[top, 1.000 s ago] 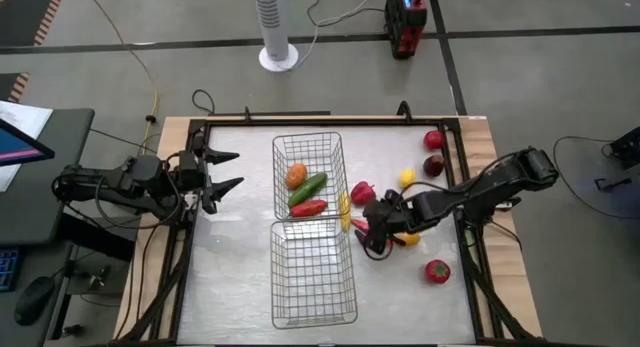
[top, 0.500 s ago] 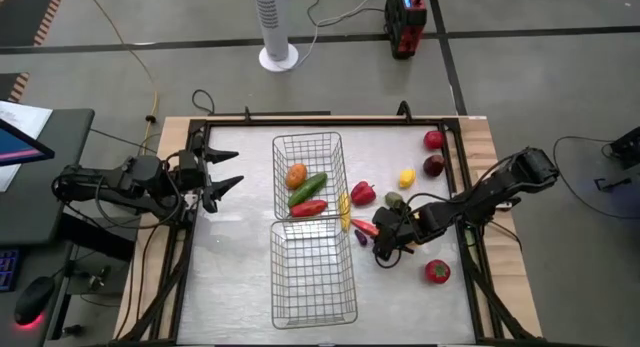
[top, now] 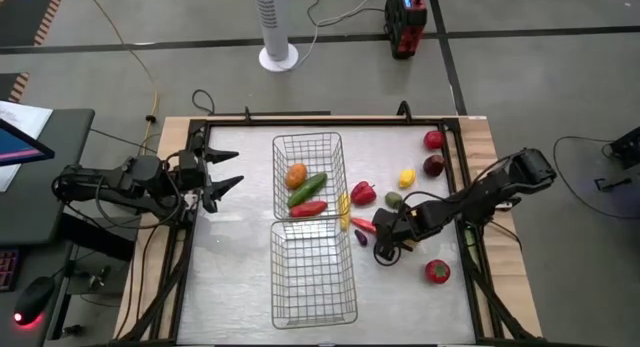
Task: Sort produce into baskets
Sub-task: Put the carrot into the top wire basket, then put the eggplant into the top wire basket
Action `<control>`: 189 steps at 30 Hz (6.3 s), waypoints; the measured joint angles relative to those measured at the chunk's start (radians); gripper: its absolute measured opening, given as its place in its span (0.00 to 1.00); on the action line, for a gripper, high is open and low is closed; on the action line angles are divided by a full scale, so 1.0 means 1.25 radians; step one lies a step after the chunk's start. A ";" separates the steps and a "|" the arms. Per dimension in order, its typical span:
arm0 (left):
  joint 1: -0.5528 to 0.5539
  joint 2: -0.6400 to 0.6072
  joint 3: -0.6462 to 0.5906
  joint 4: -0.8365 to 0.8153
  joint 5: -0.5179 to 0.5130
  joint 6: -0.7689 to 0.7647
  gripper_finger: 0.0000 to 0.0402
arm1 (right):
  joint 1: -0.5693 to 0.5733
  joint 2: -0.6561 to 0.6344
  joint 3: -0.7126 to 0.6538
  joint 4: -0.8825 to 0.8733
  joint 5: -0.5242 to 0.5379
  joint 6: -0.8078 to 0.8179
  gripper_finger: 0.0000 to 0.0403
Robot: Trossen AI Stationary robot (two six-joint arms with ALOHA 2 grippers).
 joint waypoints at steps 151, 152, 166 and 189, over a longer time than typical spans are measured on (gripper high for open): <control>0.000 0.016 0.000 0.001 -0.017 0.000 0.73 | -0.062 0.098 0.081 0.053 0.004 -0.308 0.24; 0.000 0.016 0.000 0.001 -0.017 -0.001 0.73 | -0.063 0.093 0.082 0.056 0.008 -0.308 0.20; 0.000 0.016 0.000 0.001 -0.017 -0.001 0.73 | -0.071 -0.024 0.245 -0.280 0.158 -0.298 0.18; 0.000 0.016 0.000 0.003 -0.018 0.008 0.73 | -0.196 0.050 0.351 0.094 0.098 -0.533 0.64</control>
